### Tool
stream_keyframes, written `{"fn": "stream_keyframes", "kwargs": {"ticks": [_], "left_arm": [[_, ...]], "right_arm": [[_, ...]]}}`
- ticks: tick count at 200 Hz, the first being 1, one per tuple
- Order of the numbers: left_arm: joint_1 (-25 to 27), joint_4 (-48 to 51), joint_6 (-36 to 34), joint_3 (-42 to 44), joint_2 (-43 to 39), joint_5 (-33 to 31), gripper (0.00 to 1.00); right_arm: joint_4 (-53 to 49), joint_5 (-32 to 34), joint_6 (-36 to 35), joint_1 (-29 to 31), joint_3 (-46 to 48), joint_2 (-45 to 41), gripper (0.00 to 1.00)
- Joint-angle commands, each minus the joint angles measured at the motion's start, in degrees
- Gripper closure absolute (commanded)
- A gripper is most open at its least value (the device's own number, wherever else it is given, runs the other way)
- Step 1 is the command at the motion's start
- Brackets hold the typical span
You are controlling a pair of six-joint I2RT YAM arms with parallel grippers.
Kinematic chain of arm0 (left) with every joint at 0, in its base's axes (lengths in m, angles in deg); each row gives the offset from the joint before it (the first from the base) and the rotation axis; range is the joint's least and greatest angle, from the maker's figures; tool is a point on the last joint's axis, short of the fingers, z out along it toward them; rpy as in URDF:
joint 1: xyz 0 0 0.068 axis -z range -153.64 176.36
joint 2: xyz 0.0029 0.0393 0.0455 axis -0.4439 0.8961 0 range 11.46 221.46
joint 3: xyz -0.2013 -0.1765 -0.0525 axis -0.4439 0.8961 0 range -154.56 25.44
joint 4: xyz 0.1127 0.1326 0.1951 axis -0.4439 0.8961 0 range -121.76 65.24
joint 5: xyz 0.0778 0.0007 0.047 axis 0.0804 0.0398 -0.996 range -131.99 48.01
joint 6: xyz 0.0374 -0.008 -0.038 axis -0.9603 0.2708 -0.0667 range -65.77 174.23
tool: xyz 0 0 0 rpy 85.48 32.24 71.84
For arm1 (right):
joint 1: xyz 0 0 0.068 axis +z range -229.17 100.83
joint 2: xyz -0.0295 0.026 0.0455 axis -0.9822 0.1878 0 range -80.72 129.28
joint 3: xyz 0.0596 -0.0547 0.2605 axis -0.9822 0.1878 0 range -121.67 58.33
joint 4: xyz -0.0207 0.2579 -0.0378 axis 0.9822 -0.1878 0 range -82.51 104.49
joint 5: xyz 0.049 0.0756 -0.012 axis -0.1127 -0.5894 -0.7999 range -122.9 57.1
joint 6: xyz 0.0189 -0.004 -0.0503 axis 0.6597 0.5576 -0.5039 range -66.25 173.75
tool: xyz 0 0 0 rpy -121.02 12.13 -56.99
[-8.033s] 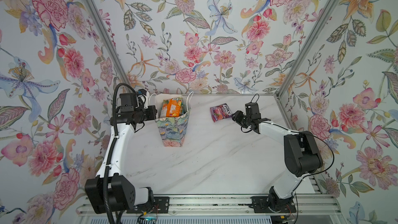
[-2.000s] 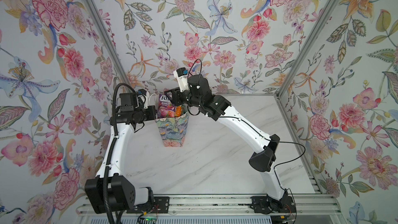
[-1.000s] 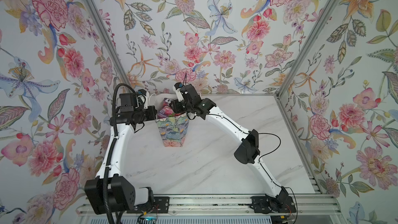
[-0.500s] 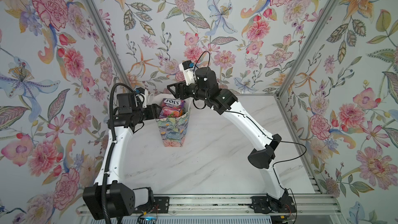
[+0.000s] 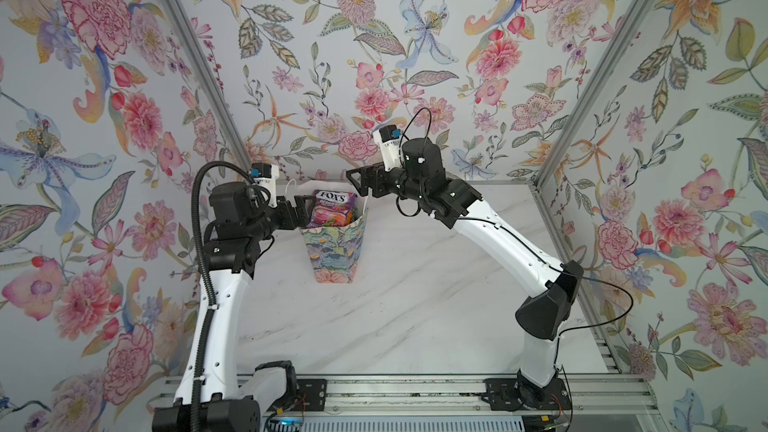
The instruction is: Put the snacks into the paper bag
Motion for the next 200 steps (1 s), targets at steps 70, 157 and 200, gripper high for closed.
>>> {"fn": "stream_keyframes", "kwargs": {"ticks": [70, 157, 200], "left_arm": [[-0.37, -31.08, 0.35, 28.15, -31.11, -25.11, 0.01], [-0.35, -51.48, 7.49, 58.83, -37.75, -42.09, 0.01], [0.08, -65.38, 4.93, 66.86, -27.93, -46.70, 0.01]], "right_arm": [[18.55, 20.45, -4.79, -8.97, 44.67, -29.47, 0.01], [37.15, 37.83, -16.83, -19.38, 86.51, -50.48, 0.01], [53.18, 35.76, -20.57, -29.65, 96.39, -44.61, 0.01]]}}
